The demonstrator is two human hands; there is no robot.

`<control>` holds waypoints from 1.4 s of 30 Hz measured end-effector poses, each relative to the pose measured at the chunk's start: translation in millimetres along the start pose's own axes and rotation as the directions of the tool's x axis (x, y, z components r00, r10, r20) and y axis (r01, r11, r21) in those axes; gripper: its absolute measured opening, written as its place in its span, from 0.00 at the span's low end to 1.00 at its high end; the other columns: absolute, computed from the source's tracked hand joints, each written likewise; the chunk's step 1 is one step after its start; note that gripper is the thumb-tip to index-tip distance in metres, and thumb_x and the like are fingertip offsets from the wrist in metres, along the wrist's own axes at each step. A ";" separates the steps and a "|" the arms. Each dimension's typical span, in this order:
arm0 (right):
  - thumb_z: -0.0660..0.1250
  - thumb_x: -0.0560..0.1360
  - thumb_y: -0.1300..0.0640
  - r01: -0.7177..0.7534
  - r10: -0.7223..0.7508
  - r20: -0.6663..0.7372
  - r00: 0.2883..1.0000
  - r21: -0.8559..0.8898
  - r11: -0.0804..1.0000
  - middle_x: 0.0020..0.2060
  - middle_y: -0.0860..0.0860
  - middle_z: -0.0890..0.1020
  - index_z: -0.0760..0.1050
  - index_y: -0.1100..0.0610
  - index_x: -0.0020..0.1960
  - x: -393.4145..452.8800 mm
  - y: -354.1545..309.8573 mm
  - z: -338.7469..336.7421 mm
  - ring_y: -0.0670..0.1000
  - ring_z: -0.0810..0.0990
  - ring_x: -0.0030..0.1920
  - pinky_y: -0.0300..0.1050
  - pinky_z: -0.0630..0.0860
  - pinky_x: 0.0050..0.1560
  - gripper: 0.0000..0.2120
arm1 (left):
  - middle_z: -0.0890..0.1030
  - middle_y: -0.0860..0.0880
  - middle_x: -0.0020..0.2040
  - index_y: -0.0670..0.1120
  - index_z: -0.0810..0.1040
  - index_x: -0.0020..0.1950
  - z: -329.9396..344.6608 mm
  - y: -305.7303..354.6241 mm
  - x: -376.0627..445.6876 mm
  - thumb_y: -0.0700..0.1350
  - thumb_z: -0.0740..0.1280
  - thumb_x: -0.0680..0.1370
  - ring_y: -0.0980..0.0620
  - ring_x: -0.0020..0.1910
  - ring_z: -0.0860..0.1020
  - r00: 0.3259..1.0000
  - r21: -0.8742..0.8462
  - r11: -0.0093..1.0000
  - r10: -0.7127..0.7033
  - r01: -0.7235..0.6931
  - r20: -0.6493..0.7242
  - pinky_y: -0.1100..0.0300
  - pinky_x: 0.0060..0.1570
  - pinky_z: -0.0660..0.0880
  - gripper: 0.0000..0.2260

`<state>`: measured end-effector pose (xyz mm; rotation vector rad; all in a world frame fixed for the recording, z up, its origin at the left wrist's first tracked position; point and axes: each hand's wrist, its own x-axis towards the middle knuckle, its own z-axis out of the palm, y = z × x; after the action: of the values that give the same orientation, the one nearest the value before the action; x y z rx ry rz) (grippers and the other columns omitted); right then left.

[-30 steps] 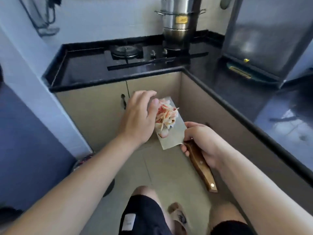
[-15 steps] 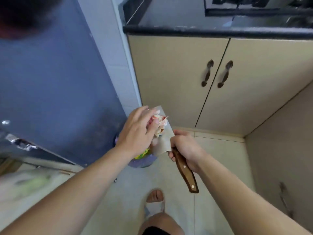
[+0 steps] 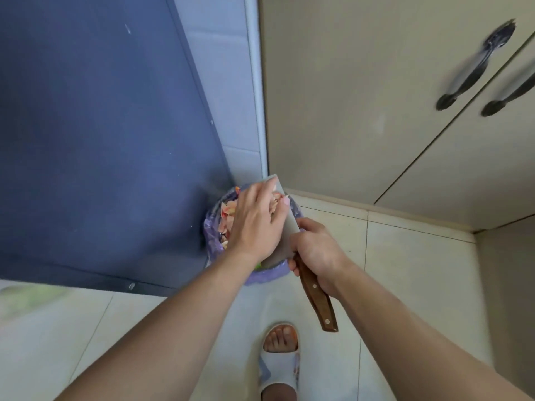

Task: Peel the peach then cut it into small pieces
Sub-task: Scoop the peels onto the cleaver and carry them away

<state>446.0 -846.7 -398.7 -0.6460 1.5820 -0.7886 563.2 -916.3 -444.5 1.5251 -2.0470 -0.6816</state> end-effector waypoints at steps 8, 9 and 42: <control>0.60 0.70 0.61 0.016 -0.022 -0.050 0.999 -0.124 0.992 0.30 0.52 0.78 0.76 0.53 0.43 43.1 10.0 38.8 0.52 0.75 0.26 0.41 0.68 0.27 0.08 | 0.80 0.46 0.55 0.47 0.84 0.55 25.6 -43.1 12.2 0.51 0.69 0.77 0.45 0.57 0.74 0.978 0.048 0.997 -0.043 0.054 -0.205 0.51 0.60 0.71 0.11; 0.59 0.69 0.57 0.015 -0.025 -0.065 0.998 -0.139 0.990 0.30 0.53 0.78 0.75 0.52 0.42 46.4 8.7 41.2 0.53 0.75 0.25 0.41 0.69 0.27 0.07 | 0.80 0.46 0.53 0.47 0.84 0.52 26.9 -47.0 14.2 0.48 0.71 0.77 0.45 0.56 0.74 0.973 0.035 0.998 -0.045 0.054 -0.226 0.52 0.59 0.71 0.08; 0.55 0.67 0.64 -0.171 0.103 -0.208 0.973 -0.342 0.924 0.31 0.61 0.79 0.77 0.56 0.50 24.1 -19.5 -27.1 0.56 0.74 0.26 0.48 0.72 0.33 0.16 | 0.72 0.45 0.75 0.47 0.67 0.79 -8.2 -78.2 3.3 0.39 0.65 0.79 0.42 0.75 0.68 0.977 0.438 0.874 0.187 -0.211 0.099 0.45 0.78 0.60 0.28</control>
<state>415.1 -873.8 -396.1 -0.7264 1.9463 -0.4668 623.7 -939.8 -489.0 1.5049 -2.4819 -0.1740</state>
